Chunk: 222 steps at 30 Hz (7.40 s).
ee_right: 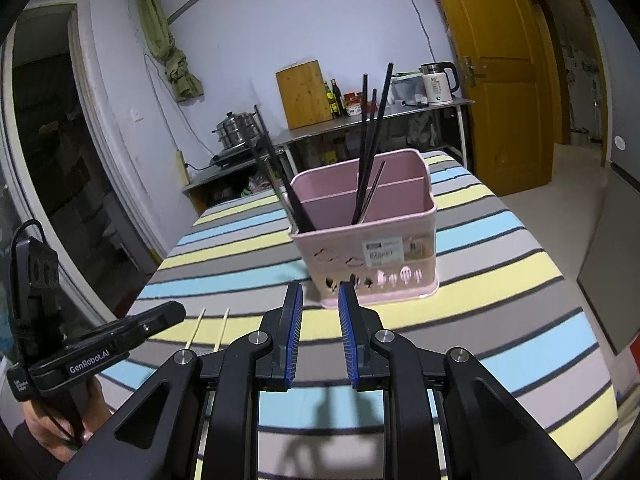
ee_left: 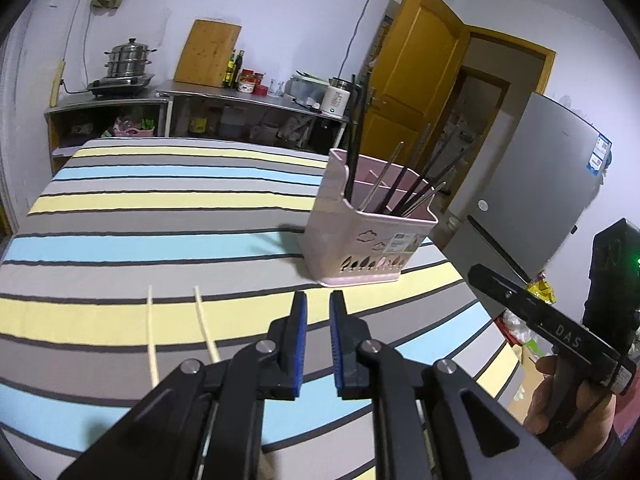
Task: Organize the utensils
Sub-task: 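Open both grippers to drop the chopsticks into the basket, then move both open grippers to the wooden chopsticks on the cloth, then close the left gripper on a wooden chopstick while the right grasps the other, then lift both wooden chopsticks and carry them over the pink basket, then lower the chopsticks into the basket and open both grippers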
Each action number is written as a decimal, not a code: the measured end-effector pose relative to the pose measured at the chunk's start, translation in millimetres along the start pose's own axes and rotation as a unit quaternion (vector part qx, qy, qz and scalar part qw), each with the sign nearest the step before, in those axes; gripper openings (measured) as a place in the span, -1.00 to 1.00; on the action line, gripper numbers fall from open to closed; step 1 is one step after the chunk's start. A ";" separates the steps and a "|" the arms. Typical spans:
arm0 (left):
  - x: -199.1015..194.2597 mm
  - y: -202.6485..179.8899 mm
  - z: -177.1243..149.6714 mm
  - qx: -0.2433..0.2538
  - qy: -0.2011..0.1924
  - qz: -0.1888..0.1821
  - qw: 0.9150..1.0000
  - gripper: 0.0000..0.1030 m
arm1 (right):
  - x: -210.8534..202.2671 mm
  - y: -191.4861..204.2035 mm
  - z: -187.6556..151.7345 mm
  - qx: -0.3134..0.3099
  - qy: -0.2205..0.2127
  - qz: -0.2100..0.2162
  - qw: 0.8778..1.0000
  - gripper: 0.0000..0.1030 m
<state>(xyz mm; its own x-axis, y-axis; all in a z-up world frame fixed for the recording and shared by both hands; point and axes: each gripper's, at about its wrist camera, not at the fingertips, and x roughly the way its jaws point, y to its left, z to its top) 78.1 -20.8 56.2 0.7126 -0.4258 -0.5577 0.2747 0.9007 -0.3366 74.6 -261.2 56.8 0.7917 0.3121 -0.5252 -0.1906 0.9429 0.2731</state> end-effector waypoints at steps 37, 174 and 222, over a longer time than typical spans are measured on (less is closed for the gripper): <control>25.6 88.4 -39.2 -0.042 0.047 0.140 0.988 -0.67 | 62.5 57.9 -49.5 -0.054 0.105 0.052 0.992 -0.62; 1.4 -59.6 101.0 0.048 0.017 -0.005 0.999 -0.90 | -19.6 -10.5 78.0 -0.005 -0.031 -0.018 0.999 -0.89; 72.8 -47.6 126.2 0.036 -0.005 -0.016 0.999 -0.90 | 47.1 -26.7 99.8 0.013 -0.049 -0.033 0.998 -0.89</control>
<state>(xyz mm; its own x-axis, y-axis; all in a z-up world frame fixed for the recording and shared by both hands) 198.4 -83.8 127.4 0.7091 -0.4544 -0.5392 0.3435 0.8904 -0.2985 175.0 -283.3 105.2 0.8553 0.2347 -0.4618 -0.1214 0.9574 0.2619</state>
